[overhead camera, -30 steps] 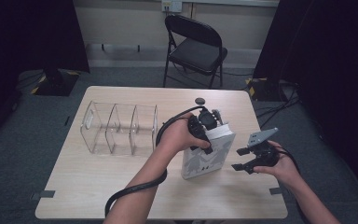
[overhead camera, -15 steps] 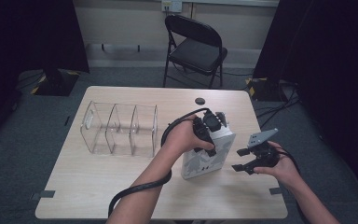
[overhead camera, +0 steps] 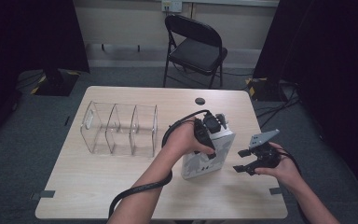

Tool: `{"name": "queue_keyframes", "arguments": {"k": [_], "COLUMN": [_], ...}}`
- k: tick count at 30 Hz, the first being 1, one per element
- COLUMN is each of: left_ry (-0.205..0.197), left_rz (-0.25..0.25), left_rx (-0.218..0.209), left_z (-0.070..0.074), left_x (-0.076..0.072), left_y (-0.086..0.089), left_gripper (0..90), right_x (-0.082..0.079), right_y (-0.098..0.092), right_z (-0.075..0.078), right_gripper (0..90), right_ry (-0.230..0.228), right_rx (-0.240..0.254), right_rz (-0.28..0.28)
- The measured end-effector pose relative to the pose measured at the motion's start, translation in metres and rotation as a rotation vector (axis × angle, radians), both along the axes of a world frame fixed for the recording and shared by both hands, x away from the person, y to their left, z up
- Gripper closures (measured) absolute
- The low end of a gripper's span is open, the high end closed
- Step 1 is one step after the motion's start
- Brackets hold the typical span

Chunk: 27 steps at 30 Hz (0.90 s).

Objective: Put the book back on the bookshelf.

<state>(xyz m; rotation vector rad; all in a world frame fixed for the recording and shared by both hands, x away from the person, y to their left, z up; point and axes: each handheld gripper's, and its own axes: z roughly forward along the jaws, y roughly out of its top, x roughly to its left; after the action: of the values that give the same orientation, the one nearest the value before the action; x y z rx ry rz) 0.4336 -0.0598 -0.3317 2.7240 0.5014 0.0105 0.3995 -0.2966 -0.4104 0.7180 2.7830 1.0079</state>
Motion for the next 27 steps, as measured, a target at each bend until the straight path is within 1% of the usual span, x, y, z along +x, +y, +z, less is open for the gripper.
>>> {"name": "queue_keyframes", "arguments": {"k": [1,3,5,6,8,10,11,12,13,14,15,16,17,18,19,20,21,24,25,26,27], "left_ry": [-0.004,0.003,0.001,-0.001,-0.001,0.000,0.001,0.004,-0.003,-0.002,-0.011,-0.011,-0.031,-0.031,-0.028,-0.031,-0.036,-0.042,-0.038,-0.029,-0.029], "left_rz": [0.001,0.007,0.004,-0.014,-0.014,-0.017,-0.020,-0.011,-0.017,-0.025,-0.020,-0.020,-0.027,-0.027,-0.015,-0.011,-0.022,-0.028,-0.028,-0.007,-0.011], "left_rx": [0.003,0.000,-0.006,-0.001,-0.005,-0.005,0.001,0.008,0.010,0.021,0.014,0.014,0.002,0.002,-0.017,-0.018,-0.013,-0.009,-0.007,-0.010,0.002], "left_z": [0.000,0.000,0.000,0.000,0.000,0.000,0.000,0.001,0.000,0.002,0.003,0.003,0.006,0.006,0.008,0.009,0.009,0.009,0.010,0.010,0.010], "left_x": [0.000,-0.001,-0.001,-0.002,-0.003,-0.004,-0.004,-0.004,-0.004,-0.005,-0.005,-0.005,-0.006,-0.006,-0.007,-0.007,-0.007,-0.008,-0.009,-0.010,-0.009], "left_y": [0.000,0.000,0.000,0.000,0.000,-0.001,-0.001,-0.001,-0.002,-0.002,-0.001,-0.001,0.001,0.001,0.003,0.003,0.003,0.003,0.003,0.002,0.002], "left_gripper": [15.0,16.3,22.3,23.9,26.7,28.9,30.4,32.2,33.2,35.2,38.2,40.7,43.5,45.9,47.8,49.3,50.1,50.9,51.1,51.3,51.5], "right_x": [0.000,0.000,0.000,0.000,0.000,-0.001,-0.001,-0.001,-0.001,-0.001,-0.001,-0.001,-0.001,-0.001,-0.001,-0.001,-0.001,-0.001,-0.001,-0.001,-0.002], "right_y": [0.000,0.000,0.000,0.000,0.000,-0.001,-0.001,-0.001,-0.001,-0.002,-0.002,-0.002,-0.002,-0.002,-0.003,-0.003,-0.003,-0.004,-0.004,-0.005,-0.005], "right_z": [0.000,0.000,0.000,-0.001,-0.001,-0.002,-0.002,-0.002,-0.003,-0.003,-0.004,-0.004,-0.005,-0.005,-0.005,-0.006,-0.006,-0.007,-0.007,-0.007,-0.008], "right_gripper": [30.9,30.9,31.0,31.0,31.0,31.0,31.0,31.0,31.0,31.0,31.0,31.0,31.0,31.0,31.0,31.0,31.0,31.0,31.0,31.0,31.0], "right_ry": [-0.001,-0.001,0.001,0.000,-0.006,0.000,0.000,0.000,-0.003,-0.001,0.000,0.000,0.000,0.000,0.003,0.003,0.004,0.001,0.005,0.001,0.005], "right_rx": [-0.002,0.001,0.002,0.003,0.003,0.006,0.005,0.004,0.007,0.012,0.010,0.010,0.010,0.010,0.009,0.011,0.013,0.013,0.016,0.014,0.012], "right_rz": [-0.001,-0.003,-0.002,-0.001,-0.003,-0.002,-0.003,-0.002,-0.003,-0.005,-0.005,-0.005,-0.008,-0.008,-0.010,-0.011,-0.011,-0.010,-0.014,-0.013,-0.016]}}
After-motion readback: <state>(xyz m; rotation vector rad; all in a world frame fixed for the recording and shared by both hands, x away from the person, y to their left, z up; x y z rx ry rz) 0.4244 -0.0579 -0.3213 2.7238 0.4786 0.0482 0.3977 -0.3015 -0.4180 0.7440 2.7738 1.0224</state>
